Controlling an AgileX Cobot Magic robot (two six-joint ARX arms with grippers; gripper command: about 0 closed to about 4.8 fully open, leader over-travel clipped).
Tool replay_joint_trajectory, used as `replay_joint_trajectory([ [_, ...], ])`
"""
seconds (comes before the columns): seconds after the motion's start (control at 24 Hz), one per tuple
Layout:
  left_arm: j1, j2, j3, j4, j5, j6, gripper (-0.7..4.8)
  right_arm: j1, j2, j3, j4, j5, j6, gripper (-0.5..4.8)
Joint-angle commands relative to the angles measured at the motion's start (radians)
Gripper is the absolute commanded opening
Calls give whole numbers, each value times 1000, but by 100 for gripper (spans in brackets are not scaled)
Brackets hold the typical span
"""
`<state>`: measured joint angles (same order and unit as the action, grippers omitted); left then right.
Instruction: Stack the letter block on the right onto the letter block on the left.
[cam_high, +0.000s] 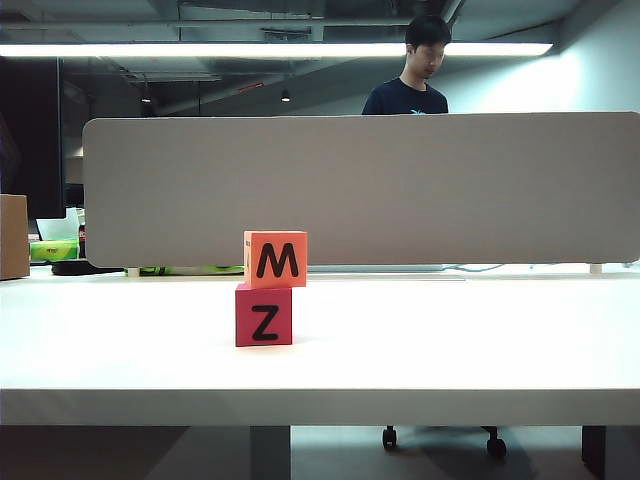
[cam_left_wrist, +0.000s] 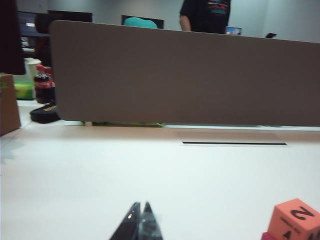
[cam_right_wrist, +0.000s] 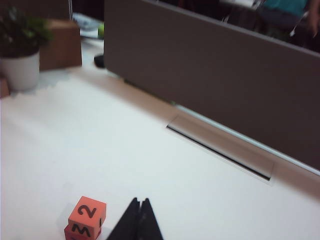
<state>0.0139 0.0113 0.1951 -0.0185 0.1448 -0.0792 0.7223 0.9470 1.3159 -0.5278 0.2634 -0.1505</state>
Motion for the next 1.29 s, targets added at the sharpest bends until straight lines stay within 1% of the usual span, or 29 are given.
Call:
replay_joint_trajectory([
  [0.04, -1, -5, -15, 20, -29, 1, -5, 0, -109, -93, 124, 8, -32, -6],
  [0.21, 0, -5, -45, 44, -37, 1, -5, -1, -264, -221, 212, 59, -41, -6],
  [0.38, -1, -5, -82, 58, -37, 1, -5, -1, -402, -333, 227, 115, -41, -6],
  [0.42, 0, -5, -100, 58, -55, 0, -5, -1, -467, -389, 227, 133, -40, -6],
  [0.46, -1, -5, -106, 56, -65, 1, -5, -1, -508, -425, 229, 137, -40, -6],
  [0.5, -1, -5, -119, 47, -66, 1, -5, -1, -581, -496, 253, 143, -40, -6],
  [0.79, -1, -5, -150, 31, -76, 1, -5, -1, -777, -751, 429, 145, -32, -5],
  [0.83, -1, -5, -154, 31, -89, 2, -5, -1, -792, -786, 457, 140, -32, -5],
  [0.88, 0, -5, -157, 25, -112, 1, -5, -1, -811, -854, 507, 108, -28, -4],
  [0.96, -1, -5, -161, 8, -111, -4, -5, -1, -819, -958, 559, 50, 24, -4],
  [1.08, -1, -5, -161, -13, -104, -3, -5, 0, -810, -1038, 603, 2, 53, 4],
  [1.21, -1, -5, -161, -16, -100, -3, -5, 0, -805, -1102, 643, -5, 53, 4],
  [1.29, -1, -5, -161, -19, -100, -3, -5, 0, -808, -1132, 637, -18, 54, 3],
])
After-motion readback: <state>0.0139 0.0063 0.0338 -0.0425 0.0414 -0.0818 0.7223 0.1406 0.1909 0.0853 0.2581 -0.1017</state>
